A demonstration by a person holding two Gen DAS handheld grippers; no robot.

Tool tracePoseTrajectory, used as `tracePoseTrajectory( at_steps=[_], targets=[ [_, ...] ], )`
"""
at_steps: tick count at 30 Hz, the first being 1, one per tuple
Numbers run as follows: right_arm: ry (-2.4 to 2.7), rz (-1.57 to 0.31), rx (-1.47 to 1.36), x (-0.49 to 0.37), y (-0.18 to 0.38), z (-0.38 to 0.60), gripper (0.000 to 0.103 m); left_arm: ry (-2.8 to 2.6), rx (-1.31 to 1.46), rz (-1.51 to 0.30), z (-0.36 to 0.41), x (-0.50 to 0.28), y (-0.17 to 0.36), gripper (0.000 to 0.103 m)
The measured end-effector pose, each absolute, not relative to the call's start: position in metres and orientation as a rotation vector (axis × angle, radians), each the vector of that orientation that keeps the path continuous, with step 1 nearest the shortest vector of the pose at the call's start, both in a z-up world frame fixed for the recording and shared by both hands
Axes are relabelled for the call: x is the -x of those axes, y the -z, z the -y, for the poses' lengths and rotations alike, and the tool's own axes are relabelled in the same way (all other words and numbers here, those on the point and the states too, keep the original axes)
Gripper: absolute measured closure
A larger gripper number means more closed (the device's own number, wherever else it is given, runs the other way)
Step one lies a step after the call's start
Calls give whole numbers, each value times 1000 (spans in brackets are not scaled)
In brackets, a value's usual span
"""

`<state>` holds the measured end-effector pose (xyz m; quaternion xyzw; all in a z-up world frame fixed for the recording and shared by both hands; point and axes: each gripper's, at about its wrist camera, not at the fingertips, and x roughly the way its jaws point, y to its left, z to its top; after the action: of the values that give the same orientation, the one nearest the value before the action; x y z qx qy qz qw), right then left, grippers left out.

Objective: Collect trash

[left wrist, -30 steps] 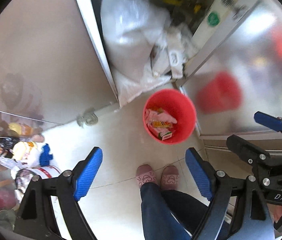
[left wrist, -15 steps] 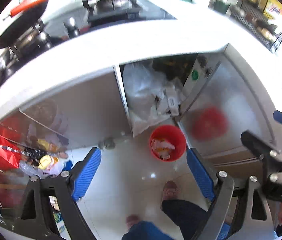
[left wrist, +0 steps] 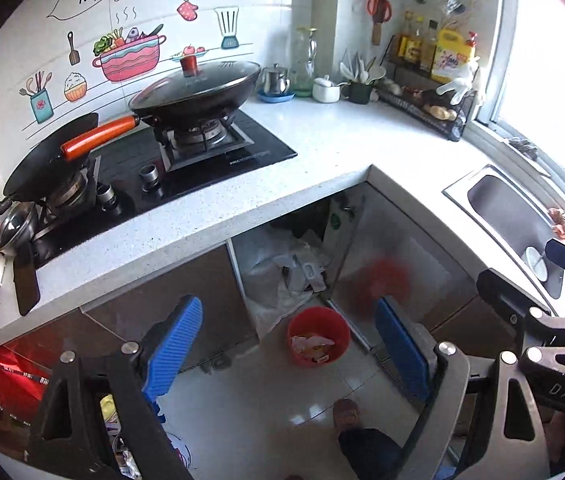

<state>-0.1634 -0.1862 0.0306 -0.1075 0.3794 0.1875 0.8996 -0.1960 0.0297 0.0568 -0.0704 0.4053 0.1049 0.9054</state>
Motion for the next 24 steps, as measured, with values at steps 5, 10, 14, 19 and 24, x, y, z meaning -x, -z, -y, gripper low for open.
tracePoseTrajectory(
  at_steps=[5,10,14,19,24],
  targets=[
    [-287,-706,206,212,-68,193,1,-121,125,-759,-22,232,-90,16],
    [-217,-663,196,241,-85,195,1,-70,131,-710,-11,266,-112,16],
    [-185,-642,192,256,-87,197,1,-46,136,-704,-5,285,-117,16],
    [-189,-643,186,269,-88,202,1,-39,112,-693,-2,303,-122,16],
    [-194,-624,181,278,-91,206,1,-46,104,-662,3,316,-130,16]
  ],
)
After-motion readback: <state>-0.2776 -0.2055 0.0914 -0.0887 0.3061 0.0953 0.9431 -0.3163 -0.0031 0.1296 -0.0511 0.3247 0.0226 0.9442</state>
